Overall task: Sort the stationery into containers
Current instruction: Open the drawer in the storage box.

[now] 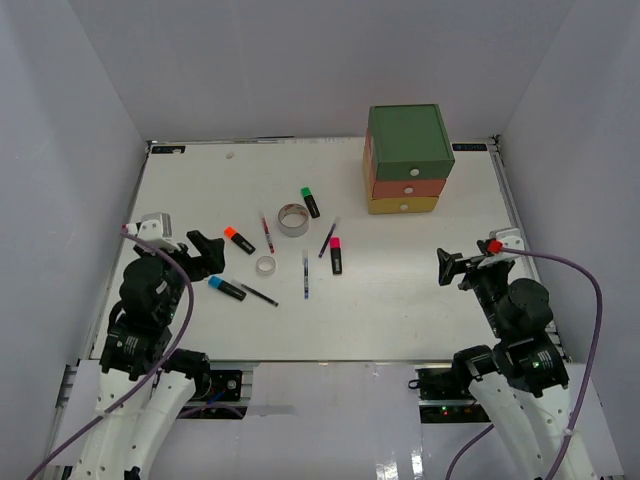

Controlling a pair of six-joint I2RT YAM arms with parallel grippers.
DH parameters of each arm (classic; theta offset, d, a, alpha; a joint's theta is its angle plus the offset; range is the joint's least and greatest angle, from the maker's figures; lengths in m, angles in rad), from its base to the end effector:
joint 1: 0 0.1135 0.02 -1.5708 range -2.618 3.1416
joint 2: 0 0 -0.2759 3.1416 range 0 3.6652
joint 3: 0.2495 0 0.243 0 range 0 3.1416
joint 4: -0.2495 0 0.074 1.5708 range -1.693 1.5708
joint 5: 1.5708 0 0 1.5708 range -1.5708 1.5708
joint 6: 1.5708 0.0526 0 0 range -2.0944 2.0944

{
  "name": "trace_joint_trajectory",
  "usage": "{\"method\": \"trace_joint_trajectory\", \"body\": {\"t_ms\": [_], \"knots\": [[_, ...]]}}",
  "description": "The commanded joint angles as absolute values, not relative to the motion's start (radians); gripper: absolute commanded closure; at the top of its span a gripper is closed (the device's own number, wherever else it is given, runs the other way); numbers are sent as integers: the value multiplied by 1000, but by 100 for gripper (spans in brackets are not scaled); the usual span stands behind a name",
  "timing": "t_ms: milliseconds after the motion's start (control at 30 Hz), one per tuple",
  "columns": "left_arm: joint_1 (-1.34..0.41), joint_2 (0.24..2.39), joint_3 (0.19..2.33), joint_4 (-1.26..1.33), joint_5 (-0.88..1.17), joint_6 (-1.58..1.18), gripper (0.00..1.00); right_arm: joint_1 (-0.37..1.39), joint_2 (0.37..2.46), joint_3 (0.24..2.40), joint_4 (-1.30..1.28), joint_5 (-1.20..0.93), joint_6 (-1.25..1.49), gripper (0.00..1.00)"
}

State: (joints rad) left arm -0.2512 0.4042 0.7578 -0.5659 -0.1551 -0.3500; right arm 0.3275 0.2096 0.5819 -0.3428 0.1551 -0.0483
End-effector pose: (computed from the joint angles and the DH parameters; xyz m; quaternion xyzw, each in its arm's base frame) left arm 0.0888 -0.0144 0.3333 -0.0869 0.7724 -0.1279 0.6161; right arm 0.0723 0.0160 0.3162 -0.0751 0.6927 0.0461 0.7159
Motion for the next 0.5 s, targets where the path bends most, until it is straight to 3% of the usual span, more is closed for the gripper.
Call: {"method": "trace_joint_trajectory", "body": {"t_ms": [0, 300, 467], "knots": [[-255, 516, 776, -528, -118, -348, 2, 330, 305, 656, -308, 102, -15, 10], [-253, 853, 943, -424, -14, -364, 2, 330, 601, 776, -163, 66, 97, 10], [-252, 1031, 1071, -358, -18, -353, 2, 330, 791, 882, -68, 193, 158, 10]]}}
